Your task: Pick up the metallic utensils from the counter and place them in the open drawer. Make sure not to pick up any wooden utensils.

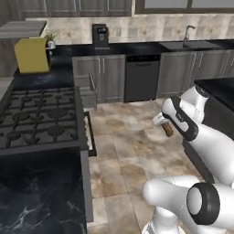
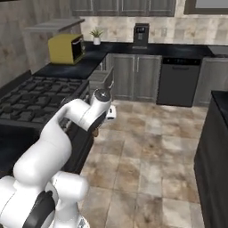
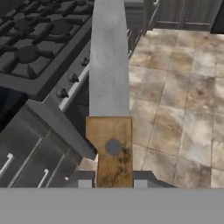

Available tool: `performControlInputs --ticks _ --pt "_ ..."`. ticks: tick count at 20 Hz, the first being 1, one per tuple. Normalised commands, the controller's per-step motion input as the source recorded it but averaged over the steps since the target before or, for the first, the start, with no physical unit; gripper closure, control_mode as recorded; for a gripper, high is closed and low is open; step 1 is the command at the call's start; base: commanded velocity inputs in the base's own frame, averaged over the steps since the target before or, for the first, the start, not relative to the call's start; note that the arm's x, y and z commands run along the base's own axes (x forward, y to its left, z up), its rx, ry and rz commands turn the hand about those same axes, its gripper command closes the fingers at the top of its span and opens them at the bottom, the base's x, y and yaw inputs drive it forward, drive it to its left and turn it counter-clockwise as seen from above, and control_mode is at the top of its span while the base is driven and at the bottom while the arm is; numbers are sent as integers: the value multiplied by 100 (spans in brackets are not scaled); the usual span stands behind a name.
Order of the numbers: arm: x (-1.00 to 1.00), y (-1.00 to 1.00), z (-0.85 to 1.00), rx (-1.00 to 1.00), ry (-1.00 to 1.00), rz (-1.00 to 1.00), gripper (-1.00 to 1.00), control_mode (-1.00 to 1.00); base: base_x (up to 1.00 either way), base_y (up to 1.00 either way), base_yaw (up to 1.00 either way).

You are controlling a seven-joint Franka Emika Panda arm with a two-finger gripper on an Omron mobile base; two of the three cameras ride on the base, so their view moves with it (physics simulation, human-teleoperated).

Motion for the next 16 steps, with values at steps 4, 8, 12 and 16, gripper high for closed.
performControlInputs --ticks 4,8,12,16 --pt "0 0 0 0 0 0 100 100 100 -2 29" --pt "0 0 0 0 0 0 100 100 100 17 18" --pt "0 0 0 0 0 0 100 100 100 18 15" --pt "0 0 0 0 0 0 100 100 100 0 18"
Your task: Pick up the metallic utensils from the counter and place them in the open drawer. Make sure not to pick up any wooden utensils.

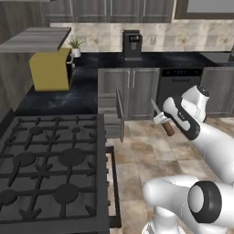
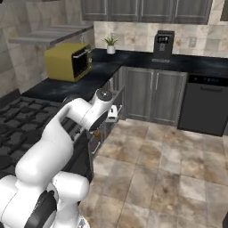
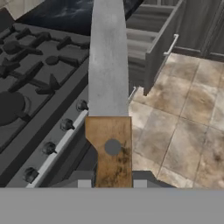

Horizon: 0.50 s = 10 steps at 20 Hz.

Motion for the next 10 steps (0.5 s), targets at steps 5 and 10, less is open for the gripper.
performControlInputs --ticks 5,10 --pt "0 0 0 0 0 0 100 100 100 0 11" --pt "0 0 0 0 0 0 100 100 100 39 -1"
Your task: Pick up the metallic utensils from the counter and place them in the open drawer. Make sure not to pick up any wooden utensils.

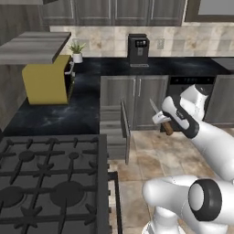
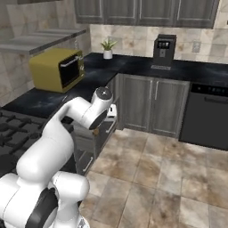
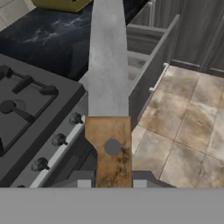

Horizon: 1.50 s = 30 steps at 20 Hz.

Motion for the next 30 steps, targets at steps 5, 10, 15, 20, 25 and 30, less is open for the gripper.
performControlInputs --ticks 5,10,15,20,25,30 --pt "0 0 0 0 0 0 100 100 100 50 0" --pt "0 0 0 0 0 0 100 100 100 43 0" --pt "0 0 0 0 0 0 100 100 58 -46 0" --pt "0 0 0 0 0 0 100 100 87 62 -1" --pt "0 0 0 0 0 0 100 100 67 71 -2" --pt "32 38 -1 -4 0 0 100 -100 33 39 -2"
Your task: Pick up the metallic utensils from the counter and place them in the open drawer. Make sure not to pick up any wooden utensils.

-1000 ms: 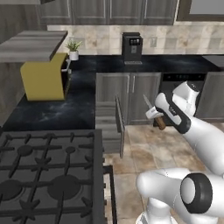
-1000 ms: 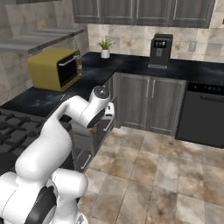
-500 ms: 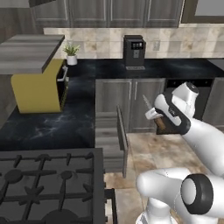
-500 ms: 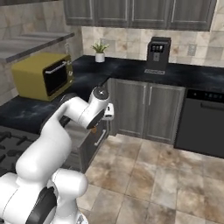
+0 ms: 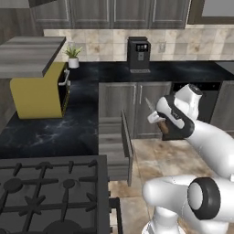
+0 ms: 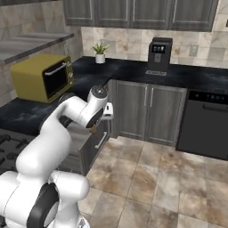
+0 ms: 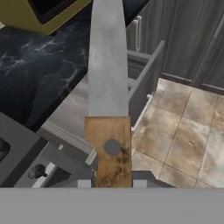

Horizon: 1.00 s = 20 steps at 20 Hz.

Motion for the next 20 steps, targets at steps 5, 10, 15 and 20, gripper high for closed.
performControlInputs --ticks 5,10,15,20 --pt "100 99 -1 -13 5 -1 100 -100 0 0 0" --pt "79 80 -19 -16 34 -1 100 -100 0 0 0" --pt "47 11 -65 -3 35 -8 100 -100 0 0 0" --pt "35 -6 -63 3 26 -27 100 -100 0 0 0"
